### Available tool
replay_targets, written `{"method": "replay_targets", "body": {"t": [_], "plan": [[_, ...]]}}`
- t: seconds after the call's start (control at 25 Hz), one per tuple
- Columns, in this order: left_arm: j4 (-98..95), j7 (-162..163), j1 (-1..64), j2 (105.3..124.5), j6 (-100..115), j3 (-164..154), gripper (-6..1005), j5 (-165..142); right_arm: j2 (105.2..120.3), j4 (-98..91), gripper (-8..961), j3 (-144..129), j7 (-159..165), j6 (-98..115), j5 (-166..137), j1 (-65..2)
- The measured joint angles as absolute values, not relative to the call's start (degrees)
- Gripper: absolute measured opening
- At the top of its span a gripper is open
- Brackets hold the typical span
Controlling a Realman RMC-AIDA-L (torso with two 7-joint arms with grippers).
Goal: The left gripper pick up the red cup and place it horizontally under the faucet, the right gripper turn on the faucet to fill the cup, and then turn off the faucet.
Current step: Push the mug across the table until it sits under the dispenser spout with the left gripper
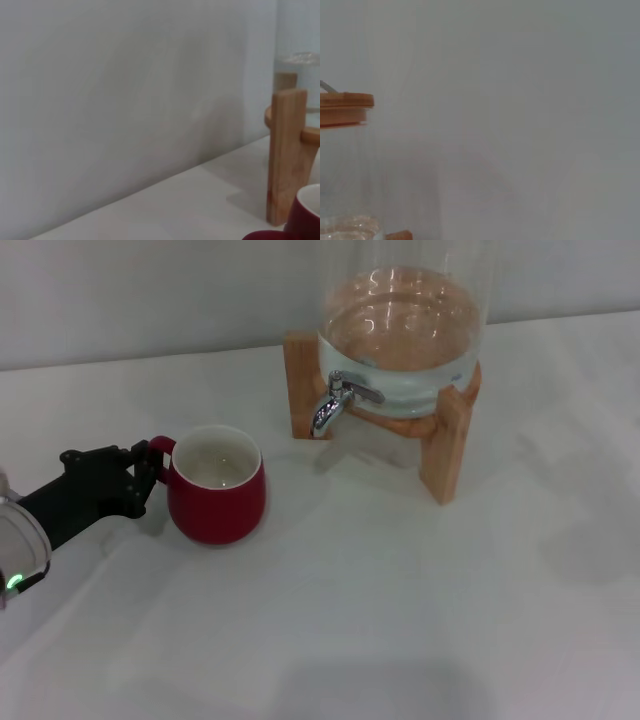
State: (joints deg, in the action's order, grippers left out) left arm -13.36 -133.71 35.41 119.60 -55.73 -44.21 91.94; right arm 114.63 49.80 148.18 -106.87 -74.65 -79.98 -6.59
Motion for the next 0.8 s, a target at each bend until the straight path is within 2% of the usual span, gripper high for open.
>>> {"method": "replay_targets", "body": {"t": [0.8], "plan": [[-5.6, -133.1, 43.0, 119.88, -53.5, -44.3, 123, 91.1, 114.7, 49.4, 719, 148.2, -106.9, -75.5, -80.0, -6.8]]}}
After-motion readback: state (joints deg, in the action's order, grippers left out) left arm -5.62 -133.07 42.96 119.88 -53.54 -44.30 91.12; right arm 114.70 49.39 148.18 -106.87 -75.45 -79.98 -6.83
